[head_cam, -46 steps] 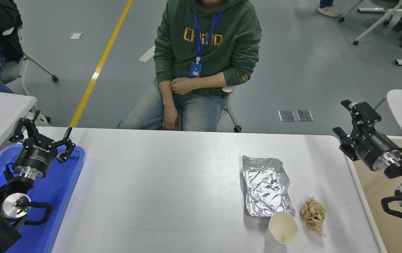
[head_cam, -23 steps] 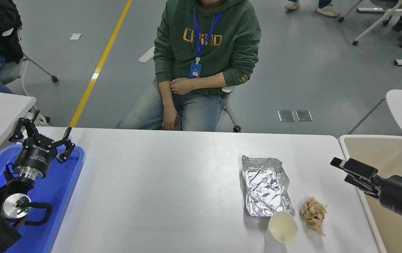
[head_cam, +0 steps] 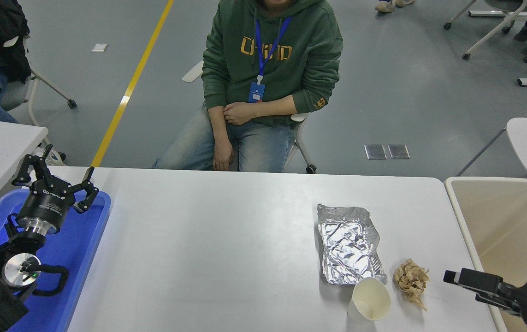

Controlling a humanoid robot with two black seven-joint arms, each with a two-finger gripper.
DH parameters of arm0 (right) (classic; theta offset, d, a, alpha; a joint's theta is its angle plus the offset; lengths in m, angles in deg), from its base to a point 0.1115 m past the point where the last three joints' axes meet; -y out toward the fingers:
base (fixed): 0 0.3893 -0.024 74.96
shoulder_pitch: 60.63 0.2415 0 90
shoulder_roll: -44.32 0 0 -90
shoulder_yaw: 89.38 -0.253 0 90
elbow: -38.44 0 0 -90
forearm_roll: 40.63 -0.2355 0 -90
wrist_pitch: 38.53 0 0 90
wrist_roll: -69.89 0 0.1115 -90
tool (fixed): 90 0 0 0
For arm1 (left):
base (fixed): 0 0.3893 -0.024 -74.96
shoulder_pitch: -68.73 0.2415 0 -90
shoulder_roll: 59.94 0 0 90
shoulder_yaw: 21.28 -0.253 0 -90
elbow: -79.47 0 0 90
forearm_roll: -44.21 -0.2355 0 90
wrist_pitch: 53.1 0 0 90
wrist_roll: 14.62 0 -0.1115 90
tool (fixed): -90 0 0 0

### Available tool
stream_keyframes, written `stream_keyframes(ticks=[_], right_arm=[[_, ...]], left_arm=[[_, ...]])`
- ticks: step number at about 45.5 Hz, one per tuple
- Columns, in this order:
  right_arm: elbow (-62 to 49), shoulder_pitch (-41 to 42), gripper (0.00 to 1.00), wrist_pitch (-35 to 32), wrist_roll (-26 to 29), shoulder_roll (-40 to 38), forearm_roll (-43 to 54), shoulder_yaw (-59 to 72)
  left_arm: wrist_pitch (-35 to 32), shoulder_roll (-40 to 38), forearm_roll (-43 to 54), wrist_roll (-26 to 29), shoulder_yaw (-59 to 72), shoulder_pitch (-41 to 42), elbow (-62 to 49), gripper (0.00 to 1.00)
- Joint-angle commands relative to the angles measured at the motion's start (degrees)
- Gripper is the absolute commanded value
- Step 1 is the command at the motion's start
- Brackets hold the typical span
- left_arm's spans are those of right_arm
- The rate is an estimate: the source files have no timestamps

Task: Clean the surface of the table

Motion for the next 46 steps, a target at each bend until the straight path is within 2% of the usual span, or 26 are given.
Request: stream_keyframes(ticks=[1,20,46], right_arm=[[1.8,-1.3,1.0,-1.6,1.6,3.2,0.2,0.4],[1.2,-0.6,1.0,-1.6,7.5,13.8,0.4,0.4],[-1.7,2.3,1.0,-1.8,12.4,17.0,5.2,0.9]], left_arm=[[0.0,-0.1,0.0,0.0,0.1,0.0,0.0,1.0],[0.0,0.0,0.0,0.0,0.1,0.0,0.0,1.0],[0.0,0.0,0.0,0.0,0.1,0.0,0.0,1.0]])
